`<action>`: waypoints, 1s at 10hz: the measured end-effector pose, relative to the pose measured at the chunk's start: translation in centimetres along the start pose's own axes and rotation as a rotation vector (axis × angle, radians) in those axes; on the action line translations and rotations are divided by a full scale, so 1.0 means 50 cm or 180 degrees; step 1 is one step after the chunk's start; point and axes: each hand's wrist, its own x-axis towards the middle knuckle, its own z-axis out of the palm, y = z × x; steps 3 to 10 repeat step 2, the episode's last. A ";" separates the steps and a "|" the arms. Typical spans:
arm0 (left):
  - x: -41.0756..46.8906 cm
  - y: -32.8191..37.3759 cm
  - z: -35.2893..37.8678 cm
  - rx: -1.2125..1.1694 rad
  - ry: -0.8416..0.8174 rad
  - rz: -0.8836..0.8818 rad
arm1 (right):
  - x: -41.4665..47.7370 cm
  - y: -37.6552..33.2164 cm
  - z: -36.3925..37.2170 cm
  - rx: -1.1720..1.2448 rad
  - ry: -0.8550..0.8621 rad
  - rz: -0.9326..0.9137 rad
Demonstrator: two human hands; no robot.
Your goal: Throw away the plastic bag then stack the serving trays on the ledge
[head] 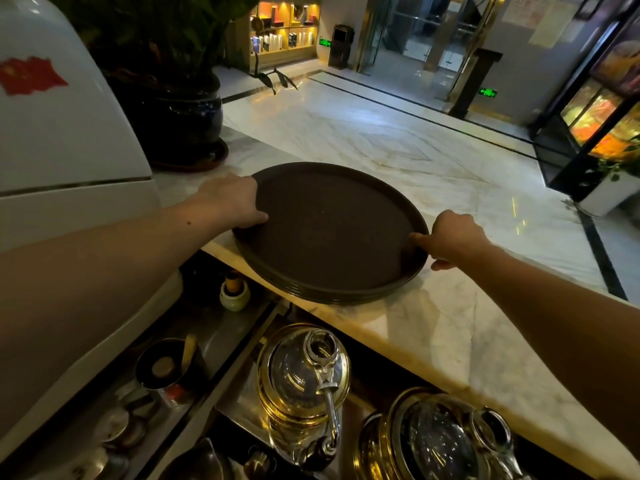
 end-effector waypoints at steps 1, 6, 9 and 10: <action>-0.036 0.024 0.004 0.0067 0.0108 -0.0054 | -0.026 0.000 0.004 0.0090 0.0084 -0.0072; -0.072 0.050 -0.001 -0.0271 0.0250 0.0048 | -0.060 0.000 0.009 -0.0031 0.0343 -0.0264; -0.072 0.050 -0.001 -0.0271 0.0250 0.0048 | -0.060 0.000 0.009 -0.0031 0.0343 -0.0264; -0.072 0.050 -0.001 -0.0271 0.0250 0.0048 | -0.060 0.000 0.009 -0.0031 0.0343 -0.0264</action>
